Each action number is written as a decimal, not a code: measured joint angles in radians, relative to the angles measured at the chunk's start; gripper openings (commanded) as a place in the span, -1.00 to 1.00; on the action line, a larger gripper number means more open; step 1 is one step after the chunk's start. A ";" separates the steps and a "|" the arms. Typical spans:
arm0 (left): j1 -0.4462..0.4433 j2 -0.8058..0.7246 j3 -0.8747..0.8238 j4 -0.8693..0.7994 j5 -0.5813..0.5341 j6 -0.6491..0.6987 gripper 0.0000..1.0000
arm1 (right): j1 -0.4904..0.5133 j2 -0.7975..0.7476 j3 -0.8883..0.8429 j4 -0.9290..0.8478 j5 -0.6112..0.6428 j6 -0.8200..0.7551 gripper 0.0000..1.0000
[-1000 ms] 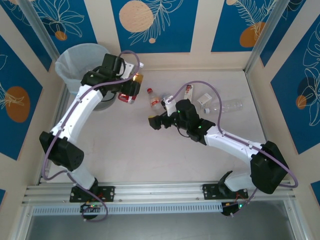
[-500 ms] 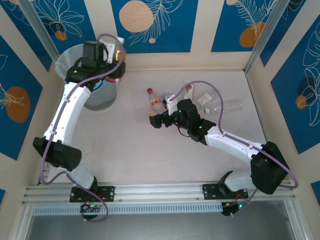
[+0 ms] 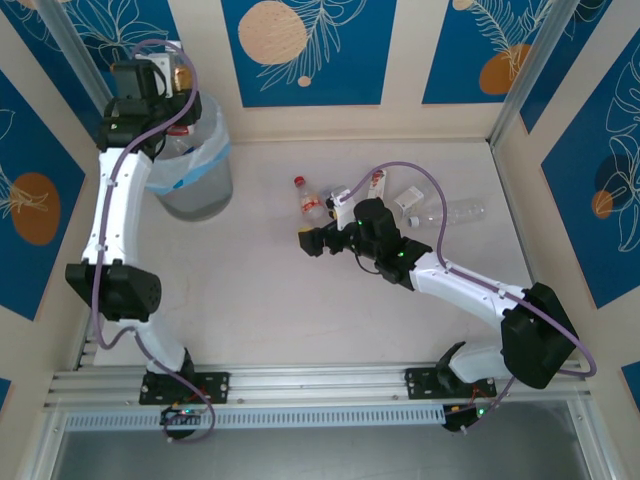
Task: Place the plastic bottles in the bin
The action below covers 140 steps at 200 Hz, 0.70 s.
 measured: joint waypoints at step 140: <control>0.050 0.128 0.024 -0.002 -0.021 -0.010 0.93 | -0.001 0.000 0.000 -0.019 0.016 0.003 0.99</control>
